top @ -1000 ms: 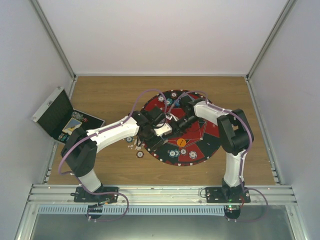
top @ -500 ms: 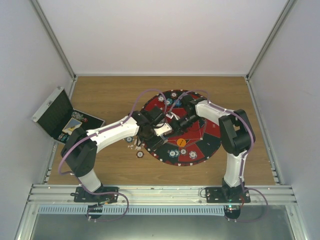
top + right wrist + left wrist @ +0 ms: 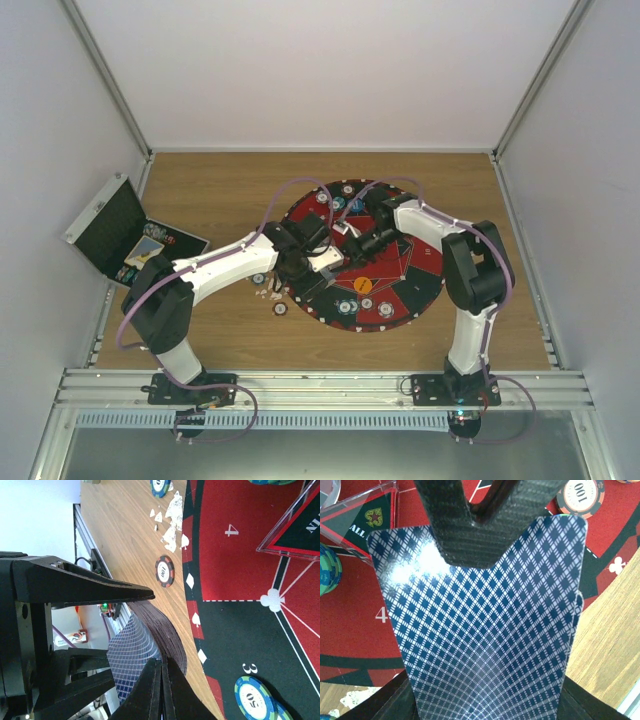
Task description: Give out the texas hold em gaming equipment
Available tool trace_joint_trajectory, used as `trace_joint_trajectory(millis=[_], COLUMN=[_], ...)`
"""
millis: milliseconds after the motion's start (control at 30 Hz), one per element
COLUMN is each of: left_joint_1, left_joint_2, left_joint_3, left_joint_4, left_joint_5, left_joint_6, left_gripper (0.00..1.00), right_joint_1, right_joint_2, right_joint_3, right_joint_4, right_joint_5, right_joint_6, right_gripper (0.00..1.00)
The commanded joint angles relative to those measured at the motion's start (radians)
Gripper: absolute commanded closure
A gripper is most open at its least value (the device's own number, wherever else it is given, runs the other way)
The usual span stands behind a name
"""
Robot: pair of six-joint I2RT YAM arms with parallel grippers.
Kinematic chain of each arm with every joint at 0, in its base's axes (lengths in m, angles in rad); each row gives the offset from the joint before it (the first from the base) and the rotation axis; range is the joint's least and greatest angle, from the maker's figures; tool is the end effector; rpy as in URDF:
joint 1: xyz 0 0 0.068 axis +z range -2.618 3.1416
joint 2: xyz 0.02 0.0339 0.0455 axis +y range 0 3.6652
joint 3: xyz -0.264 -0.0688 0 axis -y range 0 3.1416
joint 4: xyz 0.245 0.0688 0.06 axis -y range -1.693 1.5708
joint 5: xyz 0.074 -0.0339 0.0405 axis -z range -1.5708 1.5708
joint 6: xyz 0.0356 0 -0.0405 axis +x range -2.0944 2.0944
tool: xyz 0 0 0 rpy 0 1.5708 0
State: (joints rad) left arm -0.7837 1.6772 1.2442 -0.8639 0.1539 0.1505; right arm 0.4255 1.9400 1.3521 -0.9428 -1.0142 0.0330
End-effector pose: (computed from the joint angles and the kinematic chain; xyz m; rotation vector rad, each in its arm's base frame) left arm 0.2264 -0.2334 0.2226 1.3381 2.5845 -0.3381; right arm 0.3119 0.1745 0.1810 0.5341 -2.5383 -1.4151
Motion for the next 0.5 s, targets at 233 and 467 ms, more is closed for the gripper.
trace_joint_trajectory(millis=[233,467], left_joint_1=[-0.003,-0.003], left_joint_2=[-0.039,-0.036], left_joint_3=[-0.006,0.001], left_joint_4=[0.016,0.012], left_joint_5=[-0.02,-0.034], left_joint_6=[0.007,0.01], left_gripper=[0.45,0.45], right_joint_1=[-0.069,-0.18], right_joint_2=[-0.093,-0.206], right_joint_3=[-0.045,-0.166], right_joint_4=[-0.002,0.104], right_joint_5=[0.041,-0.003], right_joint_6=[0.005,0.092], right_gripper=[0.99,0.99])
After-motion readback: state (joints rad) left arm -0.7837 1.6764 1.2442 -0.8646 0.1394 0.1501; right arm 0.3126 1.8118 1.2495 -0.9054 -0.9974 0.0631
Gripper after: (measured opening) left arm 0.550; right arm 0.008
